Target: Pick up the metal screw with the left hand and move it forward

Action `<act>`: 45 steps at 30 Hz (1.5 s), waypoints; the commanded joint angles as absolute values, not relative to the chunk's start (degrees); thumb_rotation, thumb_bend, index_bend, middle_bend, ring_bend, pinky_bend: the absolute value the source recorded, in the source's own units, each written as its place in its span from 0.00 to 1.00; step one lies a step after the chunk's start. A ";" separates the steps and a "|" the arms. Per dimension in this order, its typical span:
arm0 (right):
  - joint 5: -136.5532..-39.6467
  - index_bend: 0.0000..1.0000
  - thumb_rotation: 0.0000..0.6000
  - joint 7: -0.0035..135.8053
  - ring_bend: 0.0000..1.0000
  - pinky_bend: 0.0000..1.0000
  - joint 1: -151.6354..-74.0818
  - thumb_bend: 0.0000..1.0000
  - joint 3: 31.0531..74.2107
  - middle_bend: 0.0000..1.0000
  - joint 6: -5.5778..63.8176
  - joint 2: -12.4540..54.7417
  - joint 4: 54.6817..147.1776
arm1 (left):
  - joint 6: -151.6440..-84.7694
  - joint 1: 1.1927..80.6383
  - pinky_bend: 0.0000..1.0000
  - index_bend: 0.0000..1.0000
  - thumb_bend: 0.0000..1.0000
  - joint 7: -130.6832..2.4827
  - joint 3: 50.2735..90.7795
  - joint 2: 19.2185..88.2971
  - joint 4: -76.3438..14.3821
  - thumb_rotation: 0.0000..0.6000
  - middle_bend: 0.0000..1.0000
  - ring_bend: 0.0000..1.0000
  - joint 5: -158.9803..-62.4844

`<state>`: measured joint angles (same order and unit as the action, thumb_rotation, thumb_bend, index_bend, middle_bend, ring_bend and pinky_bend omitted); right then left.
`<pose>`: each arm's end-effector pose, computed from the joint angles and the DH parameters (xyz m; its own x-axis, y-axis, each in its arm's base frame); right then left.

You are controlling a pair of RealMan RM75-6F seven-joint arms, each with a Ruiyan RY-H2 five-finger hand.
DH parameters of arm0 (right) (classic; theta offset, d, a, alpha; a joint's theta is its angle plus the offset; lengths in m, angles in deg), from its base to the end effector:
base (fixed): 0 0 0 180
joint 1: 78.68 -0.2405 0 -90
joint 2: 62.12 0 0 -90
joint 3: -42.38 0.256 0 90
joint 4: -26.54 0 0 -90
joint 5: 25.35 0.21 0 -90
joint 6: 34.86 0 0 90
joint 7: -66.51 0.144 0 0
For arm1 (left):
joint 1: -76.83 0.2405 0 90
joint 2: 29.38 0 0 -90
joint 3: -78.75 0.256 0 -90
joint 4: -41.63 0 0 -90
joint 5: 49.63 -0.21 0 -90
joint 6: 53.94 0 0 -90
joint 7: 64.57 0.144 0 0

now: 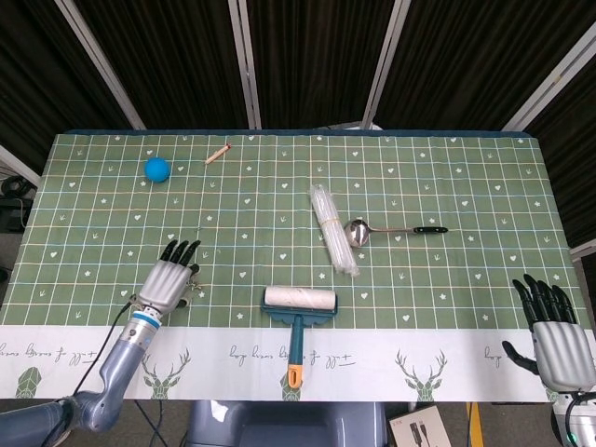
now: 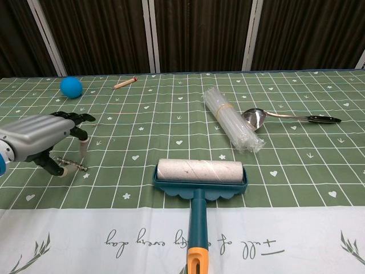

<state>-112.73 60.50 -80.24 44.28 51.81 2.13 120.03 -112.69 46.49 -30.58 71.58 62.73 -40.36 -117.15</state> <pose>-0.3130 -0.1593 0.1565 0.4717 -0.0166 0.8816 -0.8815 0.0168 0.4720 -0.2126 0.2950 -0.0309 0.6281 0.2407 0.7400 0.7723 -0.3095 -0.5548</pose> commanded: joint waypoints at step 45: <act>-113.09 0.00 1.00 60.98 0.00 0.04 -80.34 0.11 44.35 0.00 51.67 2.13 120.09 | -111.56 41.82 0.00 0.57 0.37 -26.46 72.94 67.68 -35.01 1.00 0.00 0.00 -109.26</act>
